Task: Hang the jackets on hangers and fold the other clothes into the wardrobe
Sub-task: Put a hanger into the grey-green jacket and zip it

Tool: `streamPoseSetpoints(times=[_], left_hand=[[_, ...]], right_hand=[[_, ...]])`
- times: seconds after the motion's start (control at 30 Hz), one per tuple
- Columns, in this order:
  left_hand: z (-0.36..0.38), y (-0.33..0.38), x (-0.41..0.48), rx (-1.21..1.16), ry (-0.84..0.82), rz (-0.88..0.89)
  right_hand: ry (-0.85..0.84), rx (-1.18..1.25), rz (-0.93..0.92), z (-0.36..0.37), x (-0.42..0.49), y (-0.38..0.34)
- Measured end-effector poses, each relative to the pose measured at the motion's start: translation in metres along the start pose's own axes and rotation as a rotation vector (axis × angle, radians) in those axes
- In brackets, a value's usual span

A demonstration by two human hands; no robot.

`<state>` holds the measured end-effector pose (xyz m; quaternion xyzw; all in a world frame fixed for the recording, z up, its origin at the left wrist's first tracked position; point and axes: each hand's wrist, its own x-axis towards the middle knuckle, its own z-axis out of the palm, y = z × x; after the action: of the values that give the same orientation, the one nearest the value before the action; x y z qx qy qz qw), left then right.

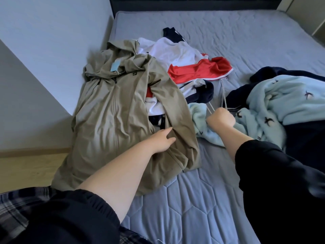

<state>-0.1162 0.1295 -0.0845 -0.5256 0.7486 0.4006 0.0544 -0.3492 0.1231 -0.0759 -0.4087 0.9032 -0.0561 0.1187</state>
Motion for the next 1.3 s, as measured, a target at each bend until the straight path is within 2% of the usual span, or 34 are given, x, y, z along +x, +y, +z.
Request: streamPoseSetpoints(times=[0.17,0.4,0.6,0.67,0.7,0.73,0.8,0.87,1.03,1.17,1.3], left_hand=[[0.0,0.002,-0.006,0.125,-0.012,0.015],[-0.005,0.003,-0.011,0.204,-0.033,0.019],[-0.01,-0.008,-0.014,0.144,-0.045,-0.021],[-0.01,-0.007,-0.015,0.123,-0.046,-0.023],[-0.01,-0.007,-0.015,0.117,-0.048,-0.024],[-0.01,-0.007,-0.015,0.112,-0.049,-0.025],[-0.009,-0.007,-0.014,0.108,-0.048,-0.037],[-0.007,-0.008,-0.013,0.111,-0.045,-0.048],[-0.001,-0.007,-0.012,0.181,-0.046,-0.003],[0.001,-0.009,-0.01,0.213,-0.056,0.018],[0.0,-0.012,-0.01,0.204,-0.051,0.035]], right_hand=[[0.049,-0.124,-0.09,-0.004,-0.009,0.001],[0.074,-0.04,-0.067,0.001,-0.016,0.005],[0.078,-0.025,-0.328,0.008,-0.027,-0.009],[0.154,0.046,-0.409,0.013,-0.029,-0.01],[0.203,0.089,-0.38,0.015,-0.027,-0.009],[0.203,0.166,-0.273,0.016,-0.022,-0.006],[0.052,0.36,0.01,0.015,-0.013,-0.001],[-0.116,0.427,0.134,0.013,-0.01,0.005],[-0.182,0.442,0.182,0.011,-0.009,0.003],[-0.097,0.528,0.217,0.013,-0.016,-0.007],[0.058,0.471,0.254,0.015,-0.027,-0.007]])
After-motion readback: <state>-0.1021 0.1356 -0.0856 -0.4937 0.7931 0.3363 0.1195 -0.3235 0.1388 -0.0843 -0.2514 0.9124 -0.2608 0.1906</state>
